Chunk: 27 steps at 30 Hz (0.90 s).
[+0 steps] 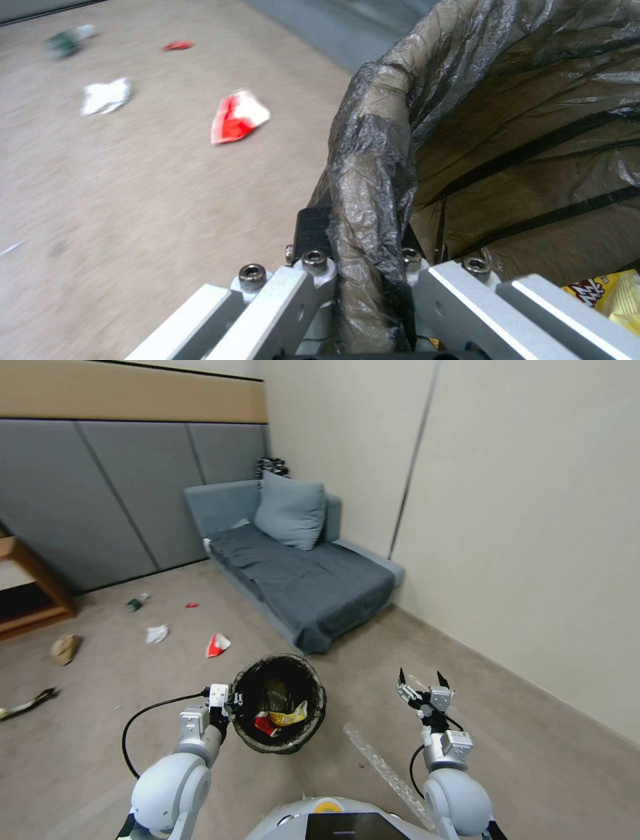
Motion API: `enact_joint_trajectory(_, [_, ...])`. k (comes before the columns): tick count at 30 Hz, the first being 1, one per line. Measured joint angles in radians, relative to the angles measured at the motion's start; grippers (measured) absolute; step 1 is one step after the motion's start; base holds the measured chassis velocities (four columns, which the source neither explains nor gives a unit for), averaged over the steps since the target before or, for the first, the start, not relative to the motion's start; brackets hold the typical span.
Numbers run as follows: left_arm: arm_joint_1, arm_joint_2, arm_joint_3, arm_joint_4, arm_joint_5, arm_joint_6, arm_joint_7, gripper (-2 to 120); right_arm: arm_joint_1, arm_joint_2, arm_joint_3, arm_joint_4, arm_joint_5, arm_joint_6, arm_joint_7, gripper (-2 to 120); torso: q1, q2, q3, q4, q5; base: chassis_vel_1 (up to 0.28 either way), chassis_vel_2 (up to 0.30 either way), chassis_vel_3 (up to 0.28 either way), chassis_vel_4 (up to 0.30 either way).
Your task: Pick up the trash bin, then pick up the garbage from the floor and place it into the trash bin.
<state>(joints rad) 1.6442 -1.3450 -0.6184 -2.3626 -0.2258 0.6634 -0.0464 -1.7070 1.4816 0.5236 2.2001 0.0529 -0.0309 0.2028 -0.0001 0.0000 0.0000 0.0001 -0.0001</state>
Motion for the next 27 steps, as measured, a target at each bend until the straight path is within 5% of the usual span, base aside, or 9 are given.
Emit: enact_joint_trajectory(27, [0.015,0.009,0.001,-0.015,0.005,0.001,-0.001,1,-0.005,0.001,-0.02,0.006,-0.011,-0.046,0.044,100,0.0,0.0,0.0,0.0002,0.0,0.126,0.127,0.126,0.123])
